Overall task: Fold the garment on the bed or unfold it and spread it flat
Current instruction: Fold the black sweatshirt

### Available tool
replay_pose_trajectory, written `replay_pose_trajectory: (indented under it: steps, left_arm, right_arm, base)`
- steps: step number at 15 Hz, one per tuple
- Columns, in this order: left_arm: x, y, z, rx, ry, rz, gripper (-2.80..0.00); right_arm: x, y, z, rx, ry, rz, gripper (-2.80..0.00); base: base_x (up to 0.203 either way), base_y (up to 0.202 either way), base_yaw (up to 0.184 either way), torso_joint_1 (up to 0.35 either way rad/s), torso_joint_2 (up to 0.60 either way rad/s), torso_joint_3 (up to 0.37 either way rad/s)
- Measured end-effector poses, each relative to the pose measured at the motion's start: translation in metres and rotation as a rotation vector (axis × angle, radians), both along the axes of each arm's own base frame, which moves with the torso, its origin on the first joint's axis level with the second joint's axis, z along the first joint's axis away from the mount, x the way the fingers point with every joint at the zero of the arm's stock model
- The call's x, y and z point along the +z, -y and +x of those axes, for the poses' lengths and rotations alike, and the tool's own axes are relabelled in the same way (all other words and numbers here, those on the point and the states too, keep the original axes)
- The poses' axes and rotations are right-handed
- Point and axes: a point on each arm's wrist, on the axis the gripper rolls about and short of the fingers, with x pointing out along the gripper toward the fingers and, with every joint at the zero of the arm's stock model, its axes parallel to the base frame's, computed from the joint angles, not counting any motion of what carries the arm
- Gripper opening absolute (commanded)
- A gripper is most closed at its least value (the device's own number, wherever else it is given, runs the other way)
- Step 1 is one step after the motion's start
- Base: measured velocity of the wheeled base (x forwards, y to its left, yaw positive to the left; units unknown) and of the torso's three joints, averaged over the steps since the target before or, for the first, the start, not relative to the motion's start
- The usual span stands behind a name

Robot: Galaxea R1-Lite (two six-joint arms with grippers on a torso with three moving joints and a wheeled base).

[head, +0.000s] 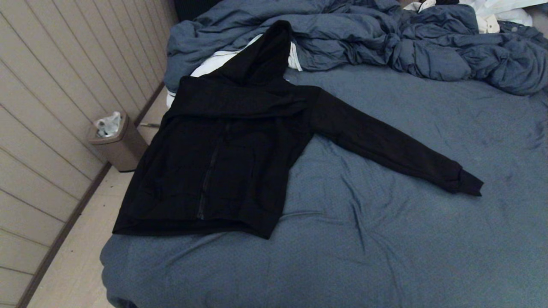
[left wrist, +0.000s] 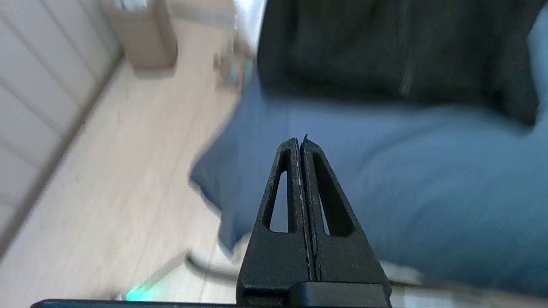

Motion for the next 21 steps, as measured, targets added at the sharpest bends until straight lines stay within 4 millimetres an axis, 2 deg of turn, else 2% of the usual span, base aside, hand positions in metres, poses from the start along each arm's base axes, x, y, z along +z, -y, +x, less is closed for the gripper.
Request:
replay_pose_trajectory:
  steps: [3,6,9,12,14,16,18,20,21]
  left_arm:
    - [0.038,0.000,-0.011,0.000,0.010,0.002,-2.80]
    - [0.089,0.000,-0.008,-0.003,0.000,0.000,-2.80]
    - [0.140,0.000,0.019,-0.010,-0.055,-0.004,-2.80]
    - [0.172,0.000,0.065,-0.022,-0.184,-0.010,-2.80]
    - [0.179,0.002,0.100,-0.084,-0.315,-0.026,-2.80]
    - [0.172,0.003,0.133,-0.171,-0.462,-0.059,-2.80]
    - [0.159,0.001,0.167,-0.249,-0.594,-0.126,-2.80]
    - [0.140,-0.014,0.199,-0.295,-0.702,-0.233,-2.80]
    - [0.131,-0.027,0.212,-0.318,-0.733,-0.295,-2.53]
  right_arm:
    - [0.053,-0.001,-0.016,0.049,0.064,0.004,-2.80]
    - [0.110,-0.002,-0.012,0.088,0.068,0.043,-2.80]
    - [0.168,-0.002,0.021,0.121,0.005,0.139,-2.80]
    - [0.208,-0.005,0.086,0.131,-0.128,0.264,-2.80]
    - [0.218,-0.009,0.140,0.131,-0.271,0.348,-2.80]
    - [0.213,-0.024,0.186,0.172,-0.458,0.429,-2.80]
    - [0.196,-0.053,0.222,0.260,-0.665,0.478,-2.80]
    - [0.175,-0.083,0.250,0.323,-0.823,0.481,-2.80]
    - [0.166,-0.097,0.260,0.346,-0.879,0.472,-2.80]
  base:
    - [0.000,0.000,0.000,0.000,0.00,0.000]
    - [0.000,0.000,0.000,0.000,0.00,0.000]
    - [0.000,0.000,0.000,0.000,0.00,0.000]
    - [0.000,0.000,0.000,0.000,0.00,0.000]
    - [0.000,0.000,0.000,0.000,0.00,0.000]
    - [0.000,0.000,0.000,0.000,0.00,0.000]
    - [0.000,0.000,0.000,0.000,0.00,0.000]
    - [0.000,0.000,0.000,0.000,0.00,0.000]
    - [0.000,0.000,0.000,0.000,0.00,0.000]
